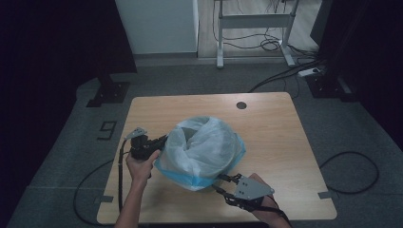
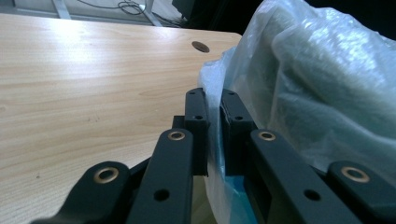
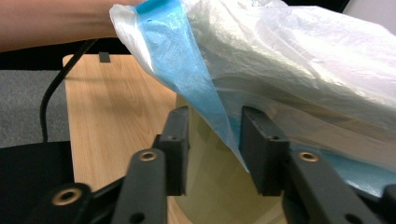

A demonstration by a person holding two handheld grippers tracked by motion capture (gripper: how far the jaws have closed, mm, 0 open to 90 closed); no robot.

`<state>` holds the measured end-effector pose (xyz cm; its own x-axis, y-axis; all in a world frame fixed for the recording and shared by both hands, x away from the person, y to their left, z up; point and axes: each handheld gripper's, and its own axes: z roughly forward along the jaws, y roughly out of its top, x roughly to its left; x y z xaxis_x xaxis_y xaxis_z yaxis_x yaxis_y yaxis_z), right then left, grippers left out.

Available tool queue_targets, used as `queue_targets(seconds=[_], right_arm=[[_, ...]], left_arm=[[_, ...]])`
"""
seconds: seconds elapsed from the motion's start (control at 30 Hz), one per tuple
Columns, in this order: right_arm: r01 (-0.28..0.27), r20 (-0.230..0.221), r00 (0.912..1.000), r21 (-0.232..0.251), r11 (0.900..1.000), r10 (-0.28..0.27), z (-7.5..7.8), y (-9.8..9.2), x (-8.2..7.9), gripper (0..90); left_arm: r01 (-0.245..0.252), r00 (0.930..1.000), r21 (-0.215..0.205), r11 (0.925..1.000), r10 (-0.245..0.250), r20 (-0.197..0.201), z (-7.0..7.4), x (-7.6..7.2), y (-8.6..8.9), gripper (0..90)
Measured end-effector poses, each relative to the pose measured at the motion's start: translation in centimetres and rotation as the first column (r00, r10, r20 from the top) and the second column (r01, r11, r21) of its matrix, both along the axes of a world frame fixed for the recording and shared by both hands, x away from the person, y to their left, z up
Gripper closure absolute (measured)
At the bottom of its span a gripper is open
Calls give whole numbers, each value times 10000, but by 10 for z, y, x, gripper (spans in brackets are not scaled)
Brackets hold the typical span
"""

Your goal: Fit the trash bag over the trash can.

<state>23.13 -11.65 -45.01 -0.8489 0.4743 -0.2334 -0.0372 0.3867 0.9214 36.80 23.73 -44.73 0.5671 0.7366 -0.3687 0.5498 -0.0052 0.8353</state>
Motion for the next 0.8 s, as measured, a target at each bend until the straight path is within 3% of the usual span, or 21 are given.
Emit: queue_targets(seconds=[0.13,0.23,0.53,0.8], right_arm=[[26,-37,10000,-264,9996,-27,-1,5,2,793],[-100,-227,9997,-205,9997,95,-2,6,4,889],[-209,-1056,9942,-162,9997,191,-18,-8,11,891],[290,-2392,9702,-488,9984,-399,-55,-25,29,891]], left_arm=[[-34,10000,-104,9999,33,-79,-4,0,2,827],[-47,10000,-142,9999,46,-61,-3,0,3,829],[-61,9999,-21,10000,61,-129,-3,-1,4,835],[100,9984,507,9987,-71,-564,-12,-1,-1,840]])
